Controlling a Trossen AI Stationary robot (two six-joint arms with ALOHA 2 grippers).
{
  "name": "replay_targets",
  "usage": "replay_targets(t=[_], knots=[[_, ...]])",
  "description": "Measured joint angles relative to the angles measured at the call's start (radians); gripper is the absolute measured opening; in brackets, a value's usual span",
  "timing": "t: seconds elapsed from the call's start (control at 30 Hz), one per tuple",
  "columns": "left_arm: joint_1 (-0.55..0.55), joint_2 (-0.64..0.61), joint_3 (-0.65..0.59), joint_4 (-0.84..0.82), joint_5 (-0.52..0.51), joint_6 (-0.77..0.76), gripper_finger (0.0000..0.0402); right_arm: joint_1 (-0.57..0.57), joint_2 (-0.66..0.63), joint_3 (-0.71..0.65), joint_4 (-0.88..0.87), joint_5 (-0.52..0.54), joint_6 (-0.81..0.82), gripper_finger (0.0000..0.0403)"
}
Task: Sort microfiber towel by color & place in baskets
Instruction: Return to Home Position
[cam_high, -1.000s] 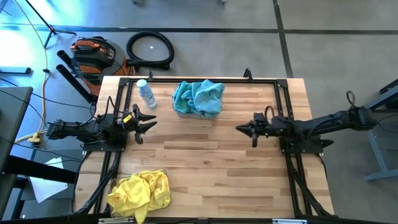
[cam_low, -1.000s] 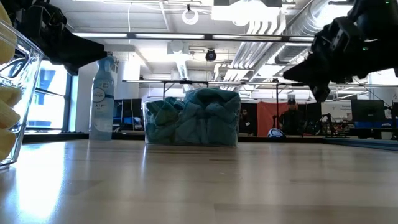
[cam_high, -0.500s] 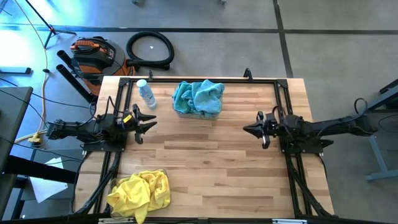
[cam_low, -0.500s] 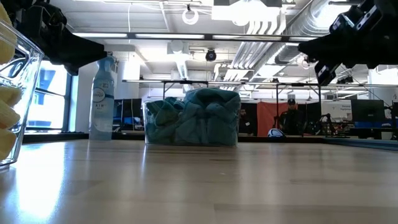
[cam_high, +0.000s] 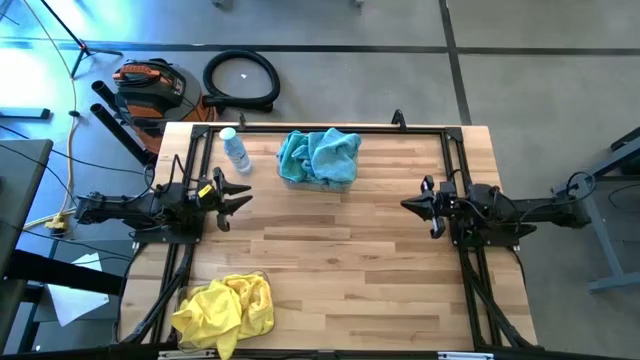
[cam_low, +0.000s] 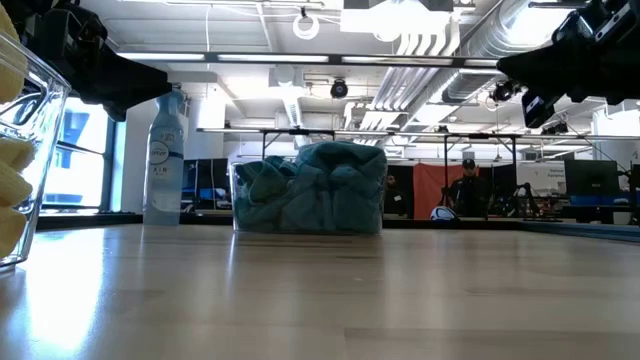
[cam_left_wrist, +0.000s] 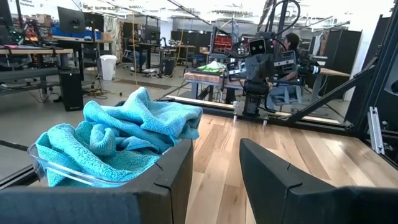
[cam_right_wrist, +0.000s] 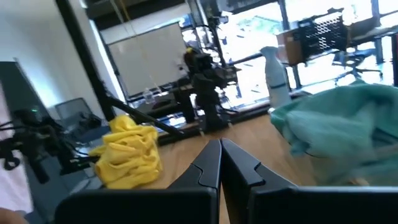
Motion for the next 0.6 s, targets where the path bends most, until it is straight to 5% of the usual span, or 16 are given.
replay_targets(t=[0.6], knots=[[0.000,0.000,0.000,0.000,0.000,0.000,0.0121,0.000,-0.125,0.001,-0.243,0.058,-0.041,0.0000]])
